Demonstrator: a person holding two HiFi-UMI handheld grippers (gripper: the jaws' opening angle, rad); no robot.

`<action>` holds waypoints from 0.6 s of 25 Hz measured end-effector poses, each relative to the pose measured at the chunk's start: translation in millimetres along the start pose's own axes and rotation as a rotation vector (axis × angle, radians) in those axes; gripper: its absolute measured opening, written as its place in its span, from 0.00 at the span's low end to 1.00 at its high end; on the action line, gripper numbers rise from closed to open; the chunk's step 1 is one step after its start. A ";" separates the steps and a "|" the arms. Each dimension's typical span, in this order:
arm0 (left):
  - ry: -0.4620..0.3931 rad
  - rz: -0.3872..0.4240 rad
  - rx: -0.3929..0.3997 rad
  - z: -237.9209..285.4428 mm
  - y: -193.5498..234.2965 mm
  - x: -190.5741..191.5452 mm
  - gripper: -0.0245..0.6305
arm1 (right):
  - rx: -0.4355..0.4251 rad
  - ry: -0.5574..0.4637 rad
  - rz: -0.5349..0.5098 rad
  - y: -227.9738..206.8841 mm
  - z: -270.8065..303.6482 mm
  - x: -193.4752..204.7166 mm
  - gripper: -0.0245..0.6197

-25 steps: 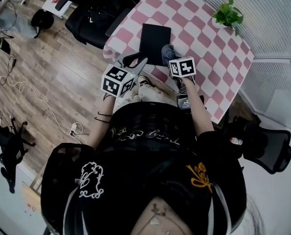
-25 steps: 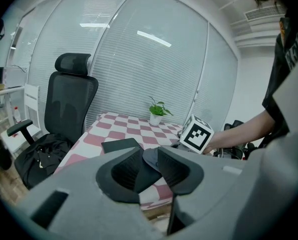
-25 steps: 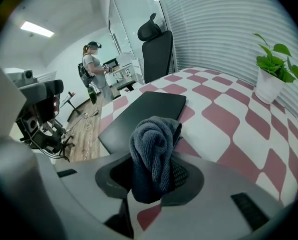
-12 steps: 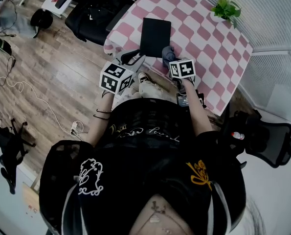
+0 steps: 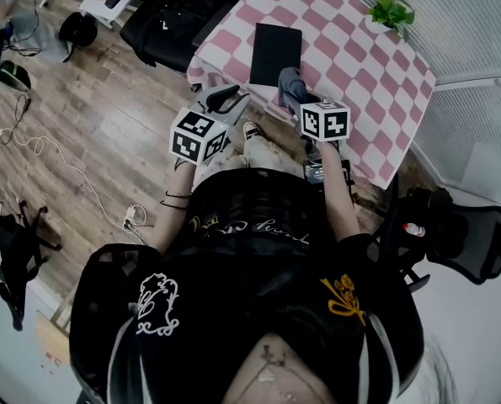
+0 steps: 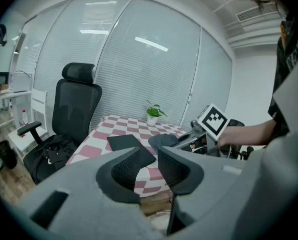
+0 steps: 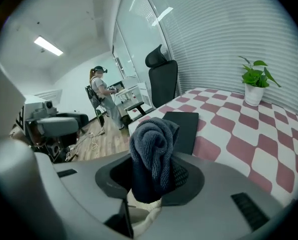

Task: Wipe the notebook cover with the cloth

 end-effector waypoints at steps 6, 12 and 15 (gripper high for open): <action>-0.011 -0.038 -0.022 -33.3 -7.5 20.7 0.22 | -0.030 -0.052 -0.014 45.1 -22.4 3.4 0.21; -0.014 -0.070 -0.043 -59.9 -10.8 35.6 0.22 | -0.048 -0.042 -0.040 74.1 -31.9 12.5 0.21; -0.025 -0.082 -0.066 -69.5 -7.6 37.9 0.22 | -0.058 -0.028 -0.062 83.2 -31.0 14.2 0.21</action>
Point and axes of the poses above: the fingertips, and each gripper's own axes: z forward along the fingers, y to its left, x out of its underside, the point moved 3 cm from there along -z, backward along the fingers, and after that the axes turned 6 degrees about -y, right-handed, at the moved point
